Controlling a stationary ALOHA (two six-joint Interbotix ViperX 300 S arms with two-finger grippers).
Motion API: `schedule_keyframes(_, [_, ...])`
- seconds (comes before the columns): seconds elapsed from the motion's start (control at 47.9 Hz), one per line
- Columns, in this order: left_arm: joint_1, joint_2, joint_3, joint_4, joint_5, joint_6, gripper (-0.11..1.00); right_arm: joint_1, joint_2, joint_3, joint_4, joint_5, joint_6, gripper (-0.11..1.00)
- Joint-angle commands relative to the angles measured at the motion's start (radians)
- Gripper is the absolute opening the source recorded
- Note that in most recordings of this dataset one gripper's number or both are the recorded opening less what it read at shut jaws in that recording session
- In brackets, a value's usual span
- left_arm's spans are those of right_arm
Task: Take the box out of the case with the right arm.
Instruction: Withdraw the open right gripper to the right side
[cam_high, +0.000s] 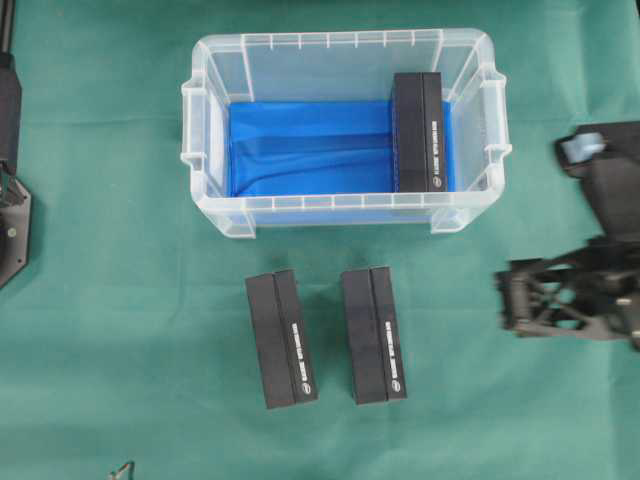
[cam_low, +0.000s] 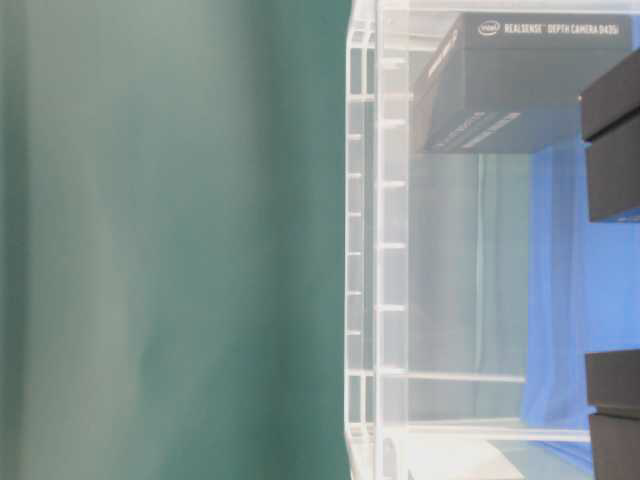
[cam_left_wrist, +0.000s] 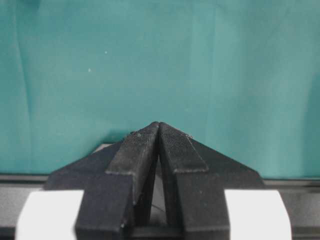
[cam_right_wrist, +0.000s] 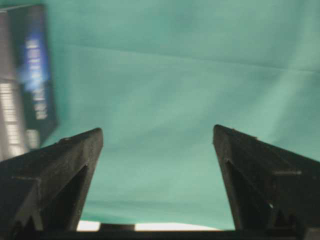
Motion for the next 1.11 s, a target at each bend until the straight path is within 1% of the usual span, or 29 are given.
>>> schedule_keyframes(0.0, [-0.003,-0.002,-0.02,0.006,-0.002,0.002,0.0,0.021,-0.066,0.029,-0.002,0.017,0.011,0.88])
schedule_keyframes(0.125, [-0.003,0.0,-0.018,0.006,-0.003,0.002,0.0,0.035,-0.112,0.067,-0.002,0.028,0.02,0.88])
schedule_keyframes(0.313, [-0.003,0.003,-0.018,0.008,-0.003,0.002,0.0,0.034,-0.12,0.075,-0.006,0.026,0.008,0.88])
schedule_keyframes(0.439, [-0.003,0.005,-0.018,0.006,-0.002,0.002,0.0,0.008,-0.126,0.083,-0.011,0.035,-0.005,0.88])
schedule_keyframes(0.543, [-0.003,0.005,-0.018,0.008,-0.003,-0.002,0.0,-0.043,-0.144,0.094,-0.012,0.037,-0.051,0.88])
schedule_keyframes(0.627, [-0.003,0.005,-0.018,0.006,-0.002,-0.002,0.0,-0.1,-0.164,0.104,-0.011,0.037,-0.114,0.88])
schedule_keyframes(0.731, [-0.003,0.005,-0.02,0.008,-0.003,-0.002,0.0,-0.193,-0.189,0.115,-0.011,0.037,-0.212,0.88])
schedule_keyframes(0.836, [-0.003,0.005,-0.018,0.006,-0.003,-0.002,0.0,-0.31,-0.212,0.123,-0.011,0.034,-0.333,0.88])
schedule_keyframes(0.982, [-0.003,0.006,-0.02,0.008,-0.003,-0.002,0.0,-0.469,-0.225,0.127,-0.012,0.028,-0.515,0.88])
schedule_keyframes(1.003, [-0.003,0.006,-0.02,0.006,-0.002,-0.002,0.0,-0.506,-0.225,0.127,-0.011,0.023,-0.555,0.88])
schedule_keyframes(1.087, [-0.003,0.008,-0.02,0.008,-0.002,-0.002,0.0,-0.594,-0.225,0.126,-0.009,0.008,-0.653,0.88])
